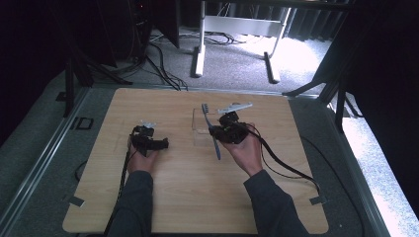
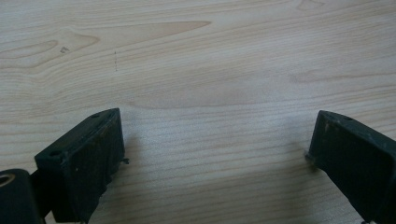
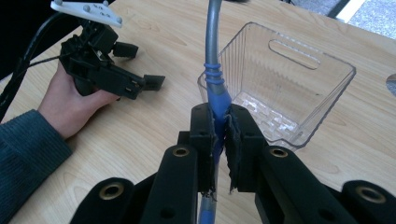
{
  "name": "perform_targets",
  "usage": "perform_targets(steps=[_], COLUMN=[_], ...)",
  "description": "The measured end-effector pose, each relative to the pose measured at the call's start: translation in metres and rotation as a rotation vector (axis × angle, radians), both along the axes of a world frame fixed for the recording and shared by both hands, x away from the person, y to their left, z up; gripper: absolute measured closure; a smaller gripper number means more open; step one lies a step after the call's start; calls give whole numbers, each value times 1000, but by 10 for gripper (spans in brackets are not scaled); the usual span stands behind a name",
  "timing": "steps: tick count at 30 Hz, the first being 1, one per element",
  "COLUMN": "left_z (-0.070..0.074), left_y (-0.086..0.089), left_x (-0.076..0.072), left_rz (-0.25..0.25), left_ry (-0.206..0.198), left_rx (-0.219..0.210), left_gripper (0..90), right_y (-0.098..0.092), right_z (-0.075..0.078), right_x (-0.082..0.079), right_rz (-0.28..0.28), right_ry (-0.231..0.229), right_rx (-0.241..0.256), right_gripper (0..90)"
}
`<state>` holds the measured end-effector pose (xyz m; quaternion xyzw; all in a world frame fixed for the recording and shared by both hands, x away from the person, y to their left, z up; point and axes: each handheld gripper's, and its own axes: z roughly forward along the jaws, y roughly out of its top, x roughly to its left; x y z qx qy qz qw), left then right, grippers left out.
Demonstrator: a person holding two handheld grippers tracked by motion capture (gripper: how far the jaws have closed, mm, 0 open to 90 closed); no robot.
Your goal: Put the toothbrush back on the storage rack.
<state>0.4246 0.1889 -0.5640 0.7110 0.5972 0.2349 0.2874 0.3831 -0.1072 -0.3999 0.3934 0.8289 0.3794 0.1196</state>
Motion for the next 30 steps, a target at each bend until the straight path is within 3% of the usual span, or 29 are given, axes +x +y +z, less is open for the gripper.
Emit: perform_targets(steps=[30], left_z=[0], left_y=[0], left_x=[0], left_rz=[0], left_ry=[0], left_rx=[0], left_gripper=[36], right_y=[-11], right_z=[14], right_x=[8], right_rz=[-70], right_ry=[-33], right_rx=[102], right_gripper=[817])
